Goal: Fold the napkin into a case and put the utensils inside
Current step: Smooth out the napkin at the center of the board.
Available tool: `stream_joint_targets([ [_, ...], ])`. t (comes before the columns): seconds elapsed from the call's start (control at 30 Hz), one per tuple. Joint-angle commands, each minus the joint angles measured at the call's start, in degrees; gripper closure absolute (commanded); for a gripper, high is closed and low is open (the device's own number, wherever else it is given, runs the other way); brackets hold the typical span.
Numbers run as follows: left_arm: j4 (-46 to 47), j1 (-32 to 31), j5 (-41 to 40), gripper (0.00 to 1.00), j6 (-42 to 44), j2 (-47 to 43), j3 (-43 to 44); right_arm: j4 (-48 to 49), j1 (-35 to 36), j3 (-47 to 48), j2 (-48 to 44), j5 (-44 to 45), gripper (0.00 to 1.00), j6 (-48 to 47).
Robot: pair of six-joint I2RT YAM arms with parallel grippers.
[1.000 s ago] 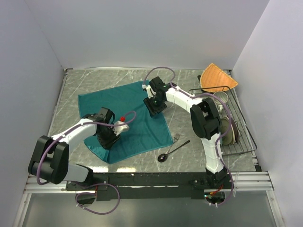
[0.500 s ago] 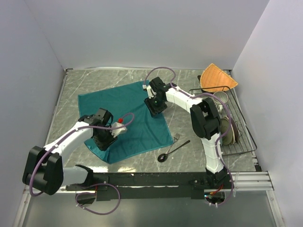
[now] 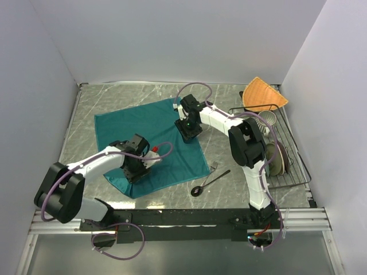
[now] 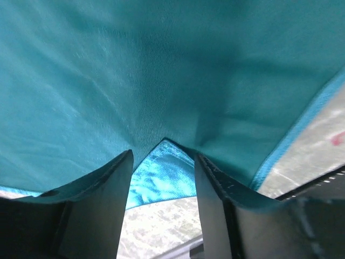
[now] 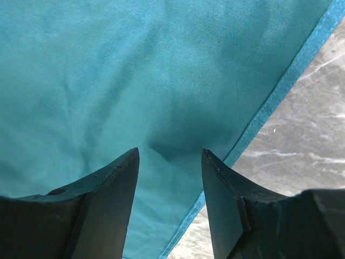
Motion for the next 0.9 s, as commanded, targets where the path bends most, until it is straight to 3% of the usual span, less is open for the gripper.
stream_joint_targets([
  [0.0, -0.2, -0.8, -5.8, 0.47, -1.3, 1.9, -1.8, -1.5, 0.1, 3.8, 2.4, 1.6, 0.43, 0.5],
  [0.1, -0.9, -1.2, -6.3, 0.52, -1.6, 2.9, -2.1, -2.1, 0.2, 5.0, 3.5, 2.2, 0.43, 0.2],
  [0.23, -3.1, -1.5, -6.8, 0.77, -2.4, 2.7, -1.1, -2.7, 0.2, 5.4, 4.1, 3.1, 0.43, -0.5],
  [0.33, -8.5, -1.6, -5.9, 0.87, -2.4, -0.6, 0.6, -2.8, 0.2, 5.3, 4.3, 3.8, 0.44, -1.1],
  [0.4, -11.0, -1.6, -4.3, 0.89, -1.5, -2.7, 1.6, -3.0, 0.2, 5.2, 4.4, 4.1, 0.44, -1.3],
  [0.6, -21.0, -1.7, -2.3, 0.78, 2.8, -8.5, 1.9, -3.1, 0.2, 5.0, 4.3, 4.2, 0.44, -1.7],
  [0.67, -24.9, -1.5, -1.4, 0.64, 3.7, -10.2, 2.8, -3.1, 0.2, 5.0, 4.1, 4.2, 0.44, -1.9],
  [0.73, -27.6, -1.6, 0.8, 0.42, 5.2, -12.4, 4.3, -3.3, 0.2, 5.0, 3.8, 4.2, 0.44, -2.1],
  [0.87, -32.2, -1.5, 2.2, 0.34, 7.0, -14.8, 7.6, -3.6, 0.2, 5.2, 2.8, 3.1, 0.44, -2.6],
])
